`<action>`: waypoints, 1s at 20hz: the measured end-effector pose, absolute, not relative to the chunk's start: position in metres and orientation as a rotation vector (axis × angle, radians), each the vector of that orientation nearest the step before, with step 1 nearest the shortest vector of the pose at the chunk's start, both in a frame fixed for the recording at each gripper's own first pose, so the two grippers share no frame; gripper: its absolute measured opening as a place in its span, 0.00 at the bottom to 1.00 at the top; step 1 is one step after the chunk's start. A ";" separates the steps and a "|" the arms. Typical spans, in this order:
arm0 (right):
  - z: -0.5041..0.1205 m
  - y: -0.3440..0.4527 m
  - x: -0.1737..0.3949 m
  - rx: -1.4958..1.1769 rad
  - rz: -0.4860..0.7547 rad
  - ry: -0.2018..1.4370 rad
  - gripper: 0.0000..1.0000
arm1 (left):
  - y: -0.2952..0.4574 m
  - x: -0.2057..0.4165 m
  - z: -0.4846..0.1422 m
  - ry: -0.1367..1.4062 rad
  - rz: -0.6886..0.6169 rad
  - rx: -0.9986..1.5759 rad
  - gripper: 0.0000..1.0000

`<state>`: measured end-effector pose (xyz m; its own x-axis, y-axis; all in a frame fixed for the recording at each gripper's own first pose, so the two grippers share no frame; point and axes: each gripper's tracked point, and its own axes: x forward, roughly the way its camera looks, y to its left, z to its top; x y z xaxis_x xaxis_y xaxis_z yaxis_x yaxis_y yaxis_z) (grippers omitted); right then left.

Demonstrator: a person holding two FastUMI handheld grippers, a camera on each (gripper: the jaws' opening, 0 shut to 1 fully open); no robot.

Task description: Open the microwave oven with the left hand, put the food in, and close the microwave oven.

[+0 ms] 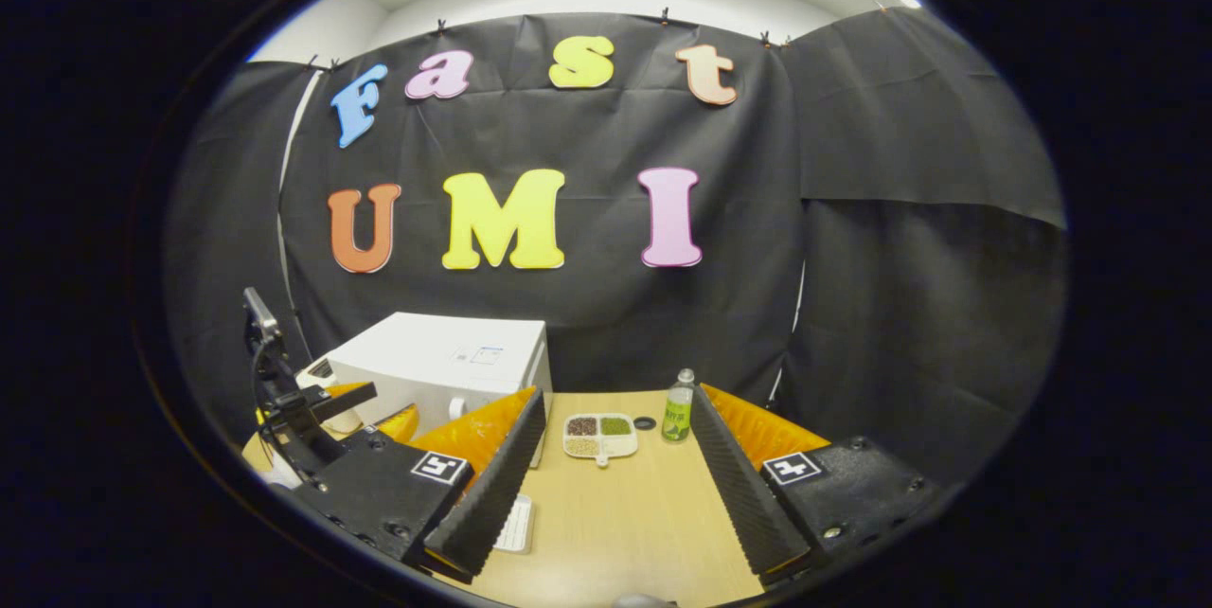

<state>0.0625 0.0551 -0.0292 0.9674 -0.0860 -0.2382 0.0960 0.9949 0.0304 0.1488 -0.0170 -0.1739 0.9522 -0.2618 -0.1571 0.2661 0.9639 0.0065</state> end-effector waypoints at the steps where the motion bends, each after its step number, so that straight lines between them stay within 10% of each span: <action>1: -0.029 0.055 0.059 0.037 -0.090 0.234 0.98 | -0.014 0.141 -0.165 0.154 -0.254 0.015 0.96; 20: -0.008 0.010 -0.045 0.082 0.093 0.138 0.92 | 0.033 -0.081 0.008 0.043 0.060 0.033 0.96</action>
